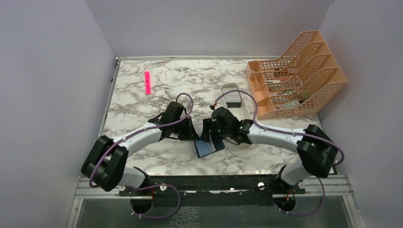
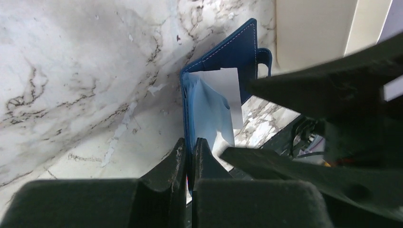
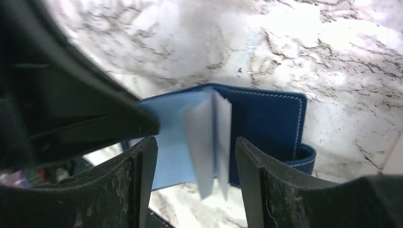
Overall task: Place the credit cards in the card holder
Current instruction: Open the card holder at the center of the board.
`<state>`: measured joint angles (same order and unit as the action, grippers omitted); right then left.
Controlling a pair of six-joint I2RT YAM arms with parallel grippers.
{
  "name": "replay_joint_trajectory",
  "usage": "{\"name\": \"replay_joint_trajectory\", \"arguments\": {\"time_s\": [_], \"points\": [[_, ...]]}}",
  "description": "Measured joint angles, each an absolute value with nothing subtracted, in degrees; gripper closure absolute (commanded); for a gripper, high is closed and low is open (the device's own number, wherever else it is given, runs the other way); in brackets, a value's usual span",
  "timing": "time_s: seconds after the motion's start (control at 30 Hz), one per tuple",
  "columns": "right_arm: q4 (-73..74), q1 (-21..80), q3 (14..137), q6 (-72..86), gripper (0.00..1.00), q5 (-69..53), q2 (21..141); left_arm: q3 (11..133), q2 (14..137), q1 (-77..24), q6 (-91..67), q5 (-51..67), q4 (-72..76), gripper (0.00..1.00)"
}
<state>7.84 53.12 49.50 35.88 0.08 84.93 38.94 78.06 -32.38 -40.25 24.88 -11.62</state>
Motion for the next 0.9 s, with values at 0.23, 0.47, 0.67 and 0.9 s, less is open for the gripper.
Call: {"name": "replay_joint_trajectory", "arguments": {"time_s": [0.23, 0.47, 0.67, 0.9], "points": [[11.8, 54.4, 52.5, 36.3, 0.37, 7.4, 94.4, 39.2, 78.0, -32.4, -38.8, 26.4, -14.5, 1.00], [15.6, 54.8, 53.5, 37.6, 0.54, 16.7, 96.2, 40.4, 78.0, -32.3, -36.1, 26.5, -17.5, 1.00], [16.8, 55.1, 54.0, 39.0, 0.58, 20.4, 97.0, 41.7, 80.6, -31.3, -33.6, 26.6, -18.6, 1.00], [16.8, 55.1, 54.0, 39.2, 0.63, 21.2, 97.0, 43.2, 84.3, -30.0, -31.6, 26.7, -19.5, 1.00]]}}
